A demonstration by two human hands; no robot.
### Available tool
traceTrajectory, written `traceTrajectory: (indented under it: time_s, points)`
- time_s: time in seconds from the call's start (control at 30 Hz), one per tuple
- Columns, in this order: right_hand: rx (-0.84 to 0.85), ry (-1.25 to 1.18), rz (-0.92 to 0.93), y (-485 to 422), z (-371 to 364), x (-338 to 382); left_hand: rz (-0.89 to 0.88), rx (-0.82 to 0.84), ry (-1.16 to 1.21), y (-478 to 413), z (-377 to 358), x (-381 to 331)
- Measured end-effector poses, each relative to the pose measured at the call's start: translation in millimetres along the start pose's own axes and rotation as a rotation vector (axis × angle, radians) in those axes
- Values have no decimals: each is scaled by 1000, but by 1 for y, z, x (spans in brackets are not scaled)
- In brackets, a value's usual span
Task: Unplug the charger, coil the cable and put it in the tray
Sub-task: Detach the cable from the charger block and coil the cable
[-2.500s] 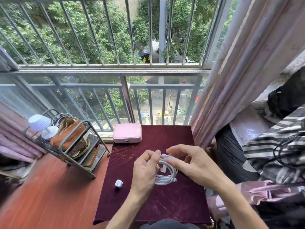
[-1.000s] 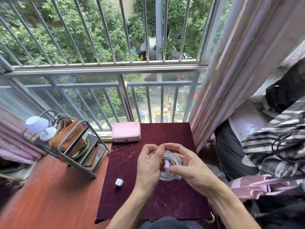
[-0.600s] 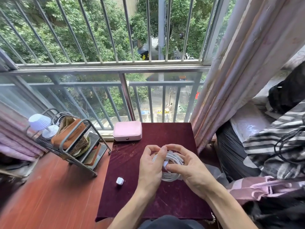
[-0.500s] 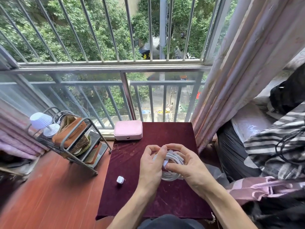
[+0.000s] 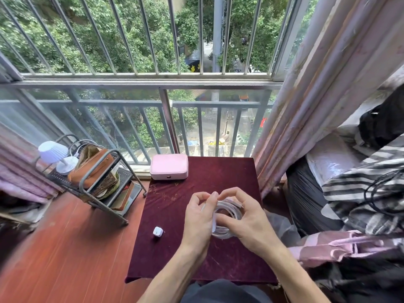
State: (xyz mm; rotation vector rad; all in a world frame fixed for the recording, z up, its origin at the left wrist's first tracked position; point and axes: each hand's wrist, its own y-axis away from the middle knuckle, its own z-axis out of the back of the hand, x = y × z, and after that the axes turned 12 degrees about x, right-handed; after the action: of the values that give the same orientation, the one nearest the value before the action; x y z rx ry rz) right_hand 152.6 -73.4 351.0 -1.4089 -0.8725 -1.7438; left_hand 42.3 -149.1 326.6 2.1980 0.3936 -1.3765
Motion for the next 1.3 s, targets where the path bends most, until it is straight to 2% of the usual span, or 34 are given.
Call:
traceTrajectory:
  time_s: [0.13,0.27,0.4,0.57,0.73,0.87,0.93,1.13,1.3]
  points:
    - [-11,297,48,1,4,-2,60,-14,-58,0,-2,5]
    - [-40,306,111,2,7,-7,63,-68,-118,-2,-5,9]
    - [-87,304,140,6,7,-13,39,-42,7,0,-9,0]
    - [-136,567,257,11,7,-11,-22,-30,42,1,-8,-13]
    - [-210,677,406,9,9,-10,-164,-39,-214,3,-9,-15]
    - [-233,609,499,9,14,-7,-249,-54,-423,8,-11,-13]
    - [-236,520,487,10,17,-2,-275,-59,-475,9,-12,-15]
    - [-275,259,335,6,28,16,-327,28,-512,16,-13,-18]
    - [-162,11,115,-2,37,23,-342,105,-494,22,-13,-19]
